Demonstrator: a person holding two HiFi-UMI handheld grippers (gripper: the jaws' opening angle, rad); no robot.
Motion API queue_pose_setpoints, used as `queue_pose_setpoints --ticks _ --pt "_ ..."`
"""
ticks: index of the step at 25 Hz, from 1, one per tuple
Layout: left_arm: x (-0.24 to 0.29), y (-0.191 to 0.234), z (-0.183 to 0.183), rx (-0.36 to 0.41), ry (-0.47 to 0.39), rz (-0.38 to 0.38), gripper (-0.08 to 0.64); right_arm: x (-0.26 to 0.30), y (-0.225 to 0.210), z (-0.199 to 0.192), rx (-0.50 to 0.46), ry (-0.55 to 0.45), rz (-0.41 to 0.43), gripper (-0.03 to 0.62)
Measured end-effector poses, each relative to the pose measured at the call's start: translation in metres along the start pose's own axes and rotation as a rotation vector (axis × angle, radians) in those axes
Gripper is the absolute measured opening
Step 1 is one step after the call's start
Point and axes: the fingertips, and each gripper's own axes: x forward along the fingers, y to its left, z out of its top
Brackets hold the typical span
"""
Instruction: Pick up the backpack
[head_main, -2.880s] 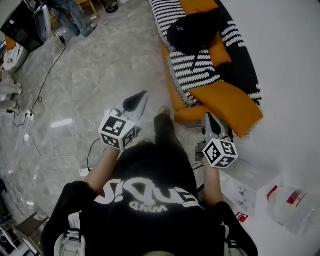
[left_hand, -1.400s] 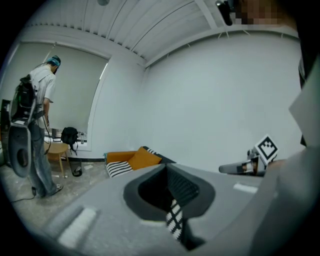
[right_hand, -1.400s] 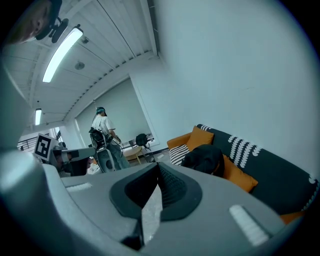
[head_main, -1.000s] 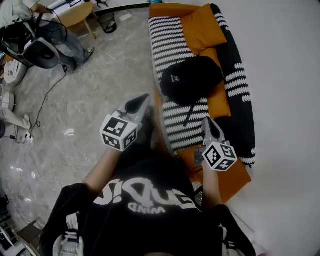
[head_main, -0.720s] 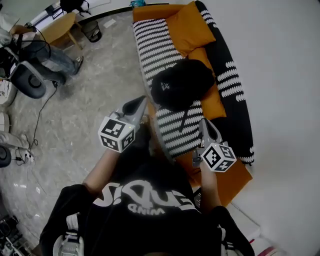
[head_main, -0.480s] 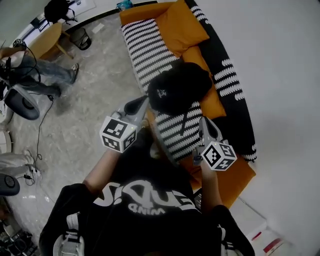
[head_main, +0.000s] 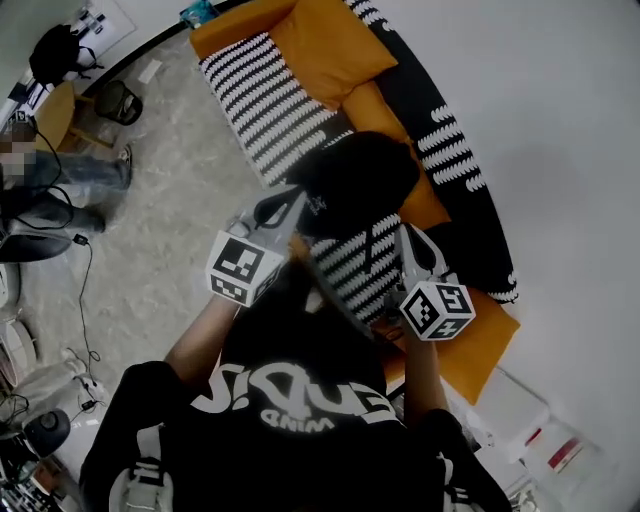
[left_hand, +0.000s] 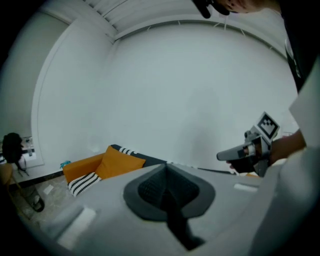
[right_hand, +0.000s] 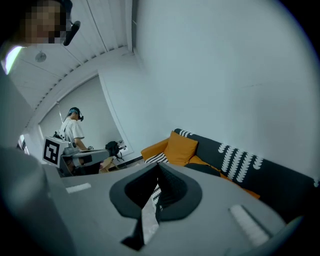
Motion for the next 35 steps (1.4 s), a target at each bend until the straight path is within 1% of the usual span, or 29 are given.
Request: queue_pose_setpoints --ticks 3,5,8,12,14,15,17,18,22,24,30,35 --pt "0.016 0.014 0.001 -0.03 0.002 -0.032 0.002 0.01 0.001 0.005 -0.048 0.018 -0.041 0.002" --pt "0.026 0.015 0.002 -0.037 0.012 -0.047 0.003 0.01 -0.005 0.006 -0.046 0.023 -0.062 0.002" --pt "0.044 0.012 0.004 -0.027 0.022 -0.064 0.005 0.008 -0.02 0.012 -0.023 0.002 -0.072 0.012" --pt "0.058 0.001 -0.001 -0.015 0.051 -0.068 0.072 0.001 -0.038 0.009 0.015 -0.022 -0.084 0.053" --pt "0.067 0.003 -0.003 -0.022 0.06 -0.066 0.136 0.002 -0.043 0.006 0.017 -0.024 -0.09 0.107" --pt "0.072 0.004 -0.005 -0.024 0.063 -0.065 0.173 0.004 -0.047 0.004 0.014 -0.022 -0.098 0.158" --pt "0.085 0.008 -0.005 -0.017 0.061 -0.062 0.281 0.008 -0.057 0.0 0.013 -0.016 -0.117 0.316" --pt "0.09 0.01 -0.004 -0.011 0.057 -0.061 0.31 0.011 -0.062 -0.001 0.016 -0.017 -0.118 0.332" --pt "0.104 0.012 -0.004 -0.013 0.055 -0.063 0.352 0.014 -0.067 -0.002 0.02 -0.03 -0.105 0.333" --pt "0.108 0.012 -0.007 -0.019 0.066 -0.064 0.36 0.016 -0.071 -0.004 0.028 -0.025 -0.108 0.333" --pt "0.129 0.009 -0.017 -0.021 0.098 -0.082 0.362 0.034 -0.089 -0.021 0.034 0.041 -0.105 0.325" --pt "0.153 0.016 -0.036 -0.021 0.139 -0.096 0.398 0.054 -0.108 -0.031 0.029 0.062 -0.117 0.325"
